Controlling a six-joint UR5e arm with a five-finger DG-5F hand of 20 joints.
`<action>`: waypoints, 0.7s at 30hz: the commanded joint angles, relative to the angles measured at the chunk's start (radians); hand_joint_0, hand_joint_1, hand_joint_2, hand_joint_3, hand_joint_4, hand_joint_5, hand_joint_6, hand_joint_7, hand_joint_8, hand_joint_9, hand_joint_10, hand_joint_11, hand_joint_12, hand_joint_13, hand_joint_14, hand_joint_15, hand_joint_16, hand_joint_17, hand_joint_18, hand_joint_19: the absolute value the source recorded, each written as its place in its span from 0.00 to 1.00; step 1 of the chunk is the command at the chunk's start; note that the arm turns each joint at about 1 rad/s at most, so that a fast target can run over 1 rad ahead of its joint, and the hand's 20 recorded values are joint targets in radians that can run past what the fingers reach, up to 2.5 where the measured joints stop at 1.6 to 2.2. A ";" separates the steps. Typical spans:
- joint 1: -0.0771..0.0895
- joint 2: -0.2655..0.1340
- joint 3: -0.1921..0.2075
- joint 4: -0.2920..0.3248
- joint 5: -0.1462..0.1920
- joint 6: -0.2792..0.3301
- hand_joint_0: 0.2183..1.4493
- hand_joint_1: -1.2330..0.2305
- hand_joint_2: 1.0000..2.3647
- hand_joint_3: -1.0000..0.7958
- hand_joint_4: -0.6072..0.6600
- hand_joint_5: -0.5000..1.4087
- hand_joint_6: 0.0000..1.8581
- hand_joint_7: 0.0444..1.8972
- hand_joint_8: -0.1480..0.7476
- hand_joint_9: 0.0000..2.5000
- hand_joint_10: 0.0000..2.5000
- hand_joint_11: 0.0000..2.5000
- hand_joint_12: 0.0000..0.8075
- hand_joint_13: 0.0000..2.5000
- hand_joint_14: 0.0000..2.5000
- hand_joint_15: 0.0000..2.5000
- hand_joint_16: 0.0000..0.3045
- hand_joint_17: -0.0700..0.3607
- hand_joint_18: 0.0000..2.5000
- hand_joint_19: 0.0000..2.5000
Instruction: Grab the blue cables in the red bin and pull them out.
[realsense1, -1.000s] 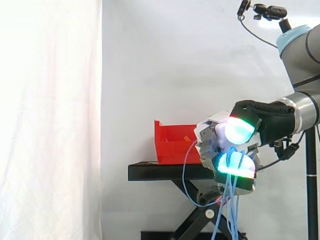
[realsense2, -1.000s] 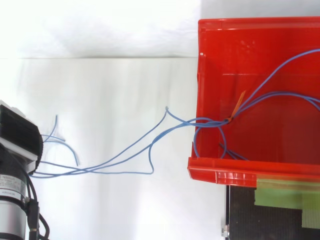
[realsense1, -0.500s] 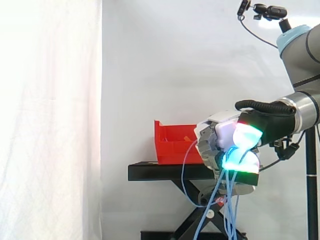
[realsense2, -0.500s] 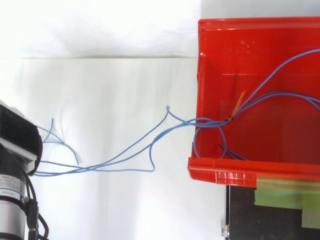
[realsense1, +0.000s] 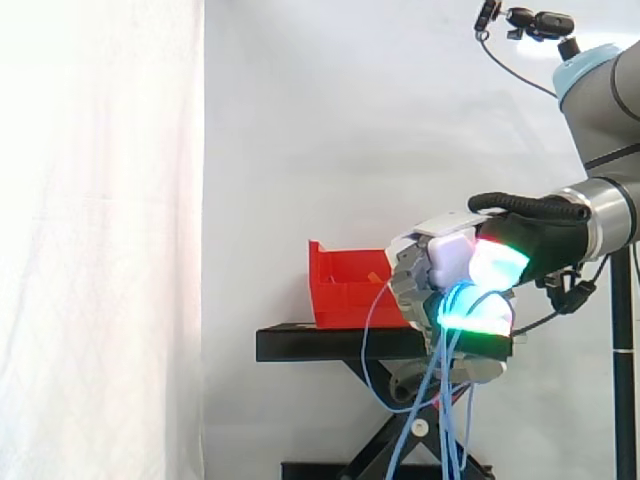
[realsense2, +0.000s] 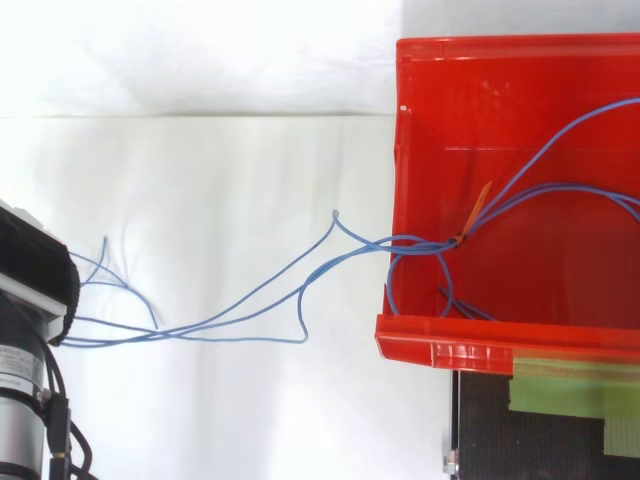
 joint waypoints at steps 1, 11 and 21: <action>0.000 0.000 0.004 0.001 0.000 0.000 0.54 0.18 0.00 0.00 0.61 0.61 0.32 0.32 0.45 0.44 0.01 0.53 0.39 0.50 0.38 0.61 0.14 0.39 0.39 0.49; -0.001 0.000 0.031 0.006 -0.020 -0.025 0.55 0.17 0.00 0.00 0.61 0.60 0.33 0.32 0.46 0.44 0.01 0.53 0.40 0.49 0.38 0.62 0.14 0.39 0.39 0.49; -0.003 0.000 0.033 0.041 -0.021 -0.109 0.56 0.17 0.00 0.00 0.60 0.60 0.34 0.31 0.45 0.43 0.01 0.52 0.39 0.49 0.38 0.61 0.14 0.39 0.39 0.49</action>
